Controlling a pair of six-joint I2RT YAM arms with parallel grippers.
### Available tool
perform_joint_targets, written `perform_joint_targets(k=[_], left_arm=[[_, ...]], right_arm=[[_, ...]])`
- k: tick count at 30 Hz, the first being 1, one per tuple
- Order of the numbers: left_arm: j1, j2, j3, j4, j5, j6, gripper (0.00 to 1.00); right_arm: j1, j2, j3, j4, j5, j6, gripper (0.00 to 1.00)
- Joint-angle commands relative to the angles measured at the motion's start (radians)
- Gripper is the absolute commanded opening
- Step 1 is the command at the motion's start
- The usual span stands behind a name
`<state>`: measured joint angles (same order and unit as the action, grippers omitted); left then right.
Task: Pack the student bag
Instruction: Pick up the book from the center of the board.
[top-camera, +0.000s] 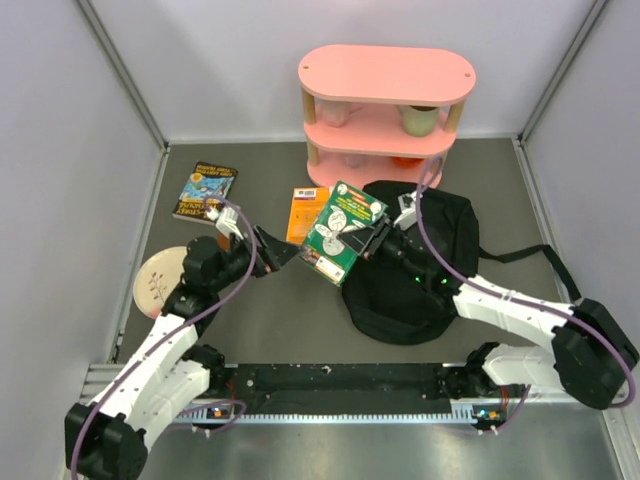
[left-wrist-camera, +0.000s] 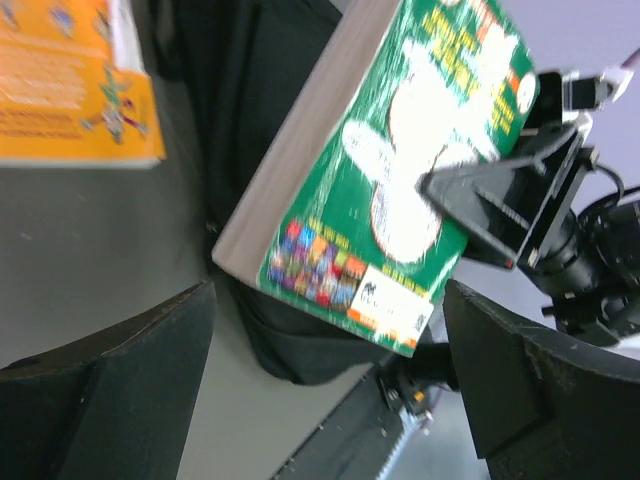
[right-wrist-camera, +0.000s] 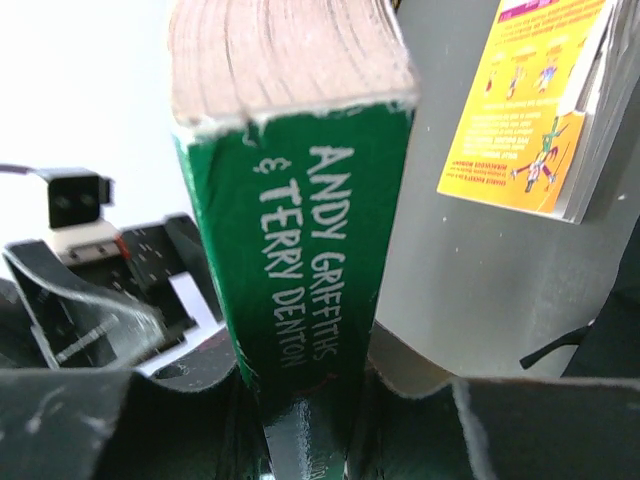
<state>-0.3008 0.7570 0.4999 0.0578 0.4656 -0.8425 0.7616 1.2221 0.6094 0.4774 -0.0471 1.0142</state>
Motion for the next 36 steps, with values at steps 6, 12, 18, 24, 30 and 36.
perform_joint_targets(k=[6,12,18,24,30,36], left_arm=[[-0.260,0.019,-0.092,0.336,-0.096,-0.178,0.99],[-0.357,0.100,-0.087,0.476,-0.183,-0.182,0.99],[-0.376,0.140,-0.064,0.523,-0.254,-0.164,0.97],[-0.376,0.148,-0.066,0.582,-0.323,-0.165,0.85],[-0.376,0.205,-0.047,0.655,-0.301,-0.205,0.72],[-0.377,0.239,-0.034,0.695,-0.298,-0.221,0.79]], right_arm=[[-0.002,-0.125,-0.043,0.249,0.135,0.142,0.00],[-0.010,-0.096,-0.080,0.372,0.093,0.260,0.00],[-0.008,-0.099,-0.099,0.376,0.078,0.310,0.00],[-0.008,-0.111,-0.126,0.374,0.067,0.342,0.00],[-0.008,-0.102,-0.134,0.382,0.052,0.353,0.00],[-0.008,-0.069,-0.145,0.401,0.009,0.379,0.00]])
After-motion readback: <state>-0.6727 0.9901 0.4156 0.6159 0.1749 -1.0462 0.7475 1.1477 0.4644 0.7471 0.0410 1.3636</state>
